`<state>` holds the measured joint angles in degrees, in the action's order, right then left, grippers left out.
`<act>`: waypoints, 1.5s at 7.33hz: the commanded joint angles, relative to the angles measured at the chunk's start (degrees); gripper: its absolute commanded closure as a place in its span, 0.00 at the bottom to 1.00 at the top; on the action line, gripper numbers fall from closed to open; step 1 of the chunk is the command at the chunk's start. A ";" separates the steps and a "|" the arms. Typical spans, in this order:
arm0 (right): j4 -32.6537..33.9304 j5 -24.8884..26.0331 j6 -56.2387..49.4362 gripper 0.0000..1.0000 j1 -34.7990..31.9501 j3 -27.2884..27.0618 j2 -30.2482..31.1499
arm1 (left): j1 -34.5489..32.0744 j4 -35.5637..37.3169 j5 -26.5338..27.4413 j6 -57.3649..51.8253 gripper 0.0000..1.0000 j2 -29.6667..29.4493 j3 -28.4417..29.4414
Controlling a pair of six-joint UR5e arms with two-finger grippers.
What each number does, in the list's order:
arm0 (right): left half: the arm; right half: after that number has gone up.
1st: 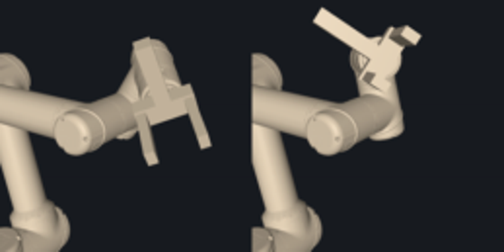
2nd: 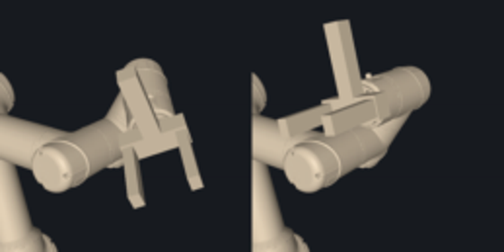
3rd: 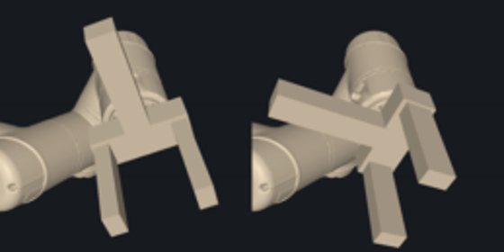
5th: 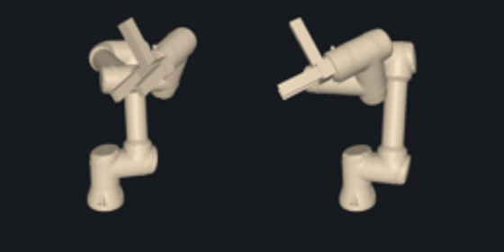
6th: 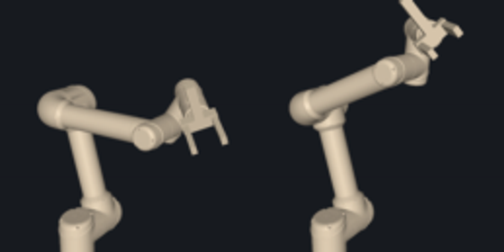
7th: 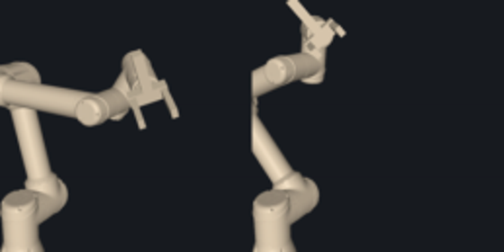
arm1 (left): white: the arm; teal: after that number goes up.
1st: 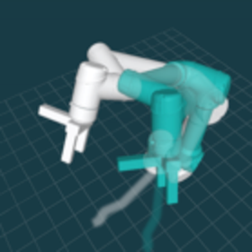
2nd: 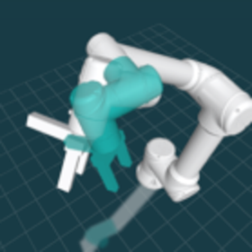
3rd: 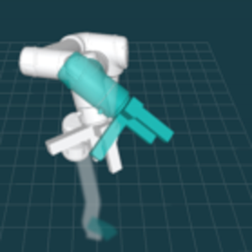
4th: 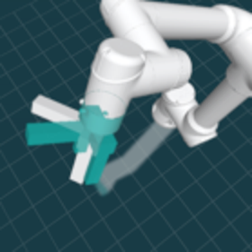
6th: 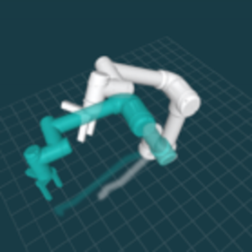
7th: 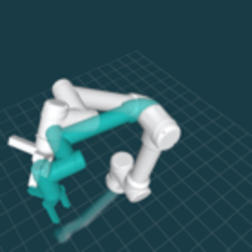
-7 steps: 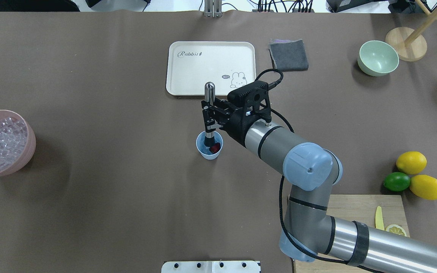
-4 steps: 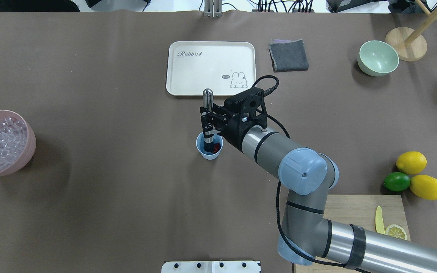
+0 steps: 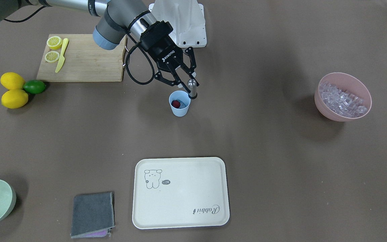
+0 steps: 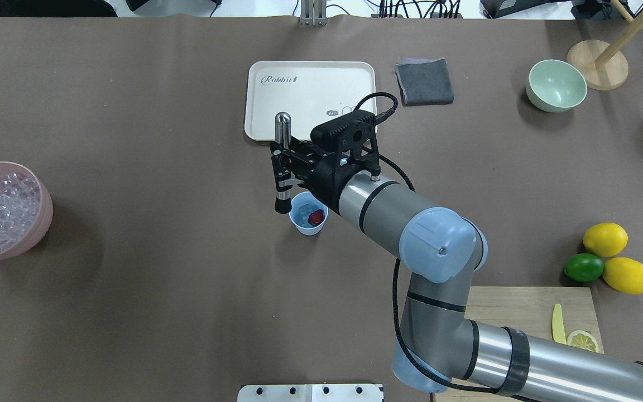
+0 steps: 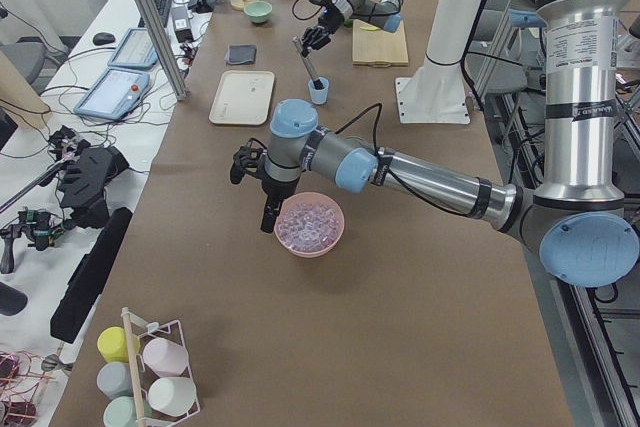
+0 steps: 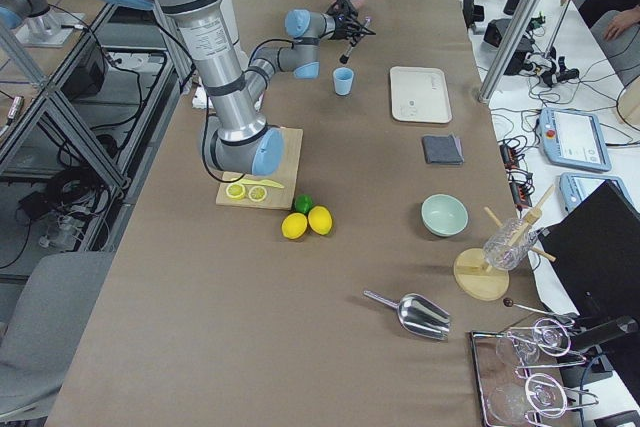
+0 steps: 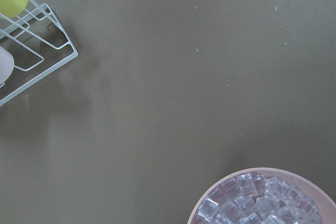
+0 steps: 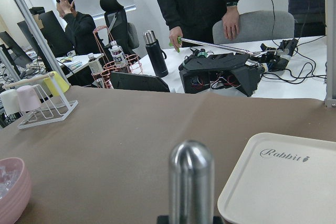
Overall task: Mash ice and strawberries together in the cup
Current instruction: 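Press the muddler down into the cup repeatedly with the right gripper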
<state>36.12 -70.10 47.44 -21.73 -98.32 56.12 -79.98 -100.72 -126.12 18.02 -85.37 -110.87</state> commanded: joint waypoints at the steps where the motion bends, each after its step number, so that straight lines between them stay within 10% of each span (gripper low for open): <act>1: 2.90 -0.04 -0.42 1.00 -0.15 -2.58 0.92 | -0.01 0.00 0.00 0.00 0.03 0.02 -0.04; 11: 2.20 -0.03 -1.39 1.00 -0.23 1.66 2.16 | -0.01 0.18 0.00 0.18 0.03 0.02 -0.92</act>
<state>38.22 -69.86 46.18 -21.44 -95.36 58.45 -79.98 -100.62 -126.12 18.19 -85.34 -111.44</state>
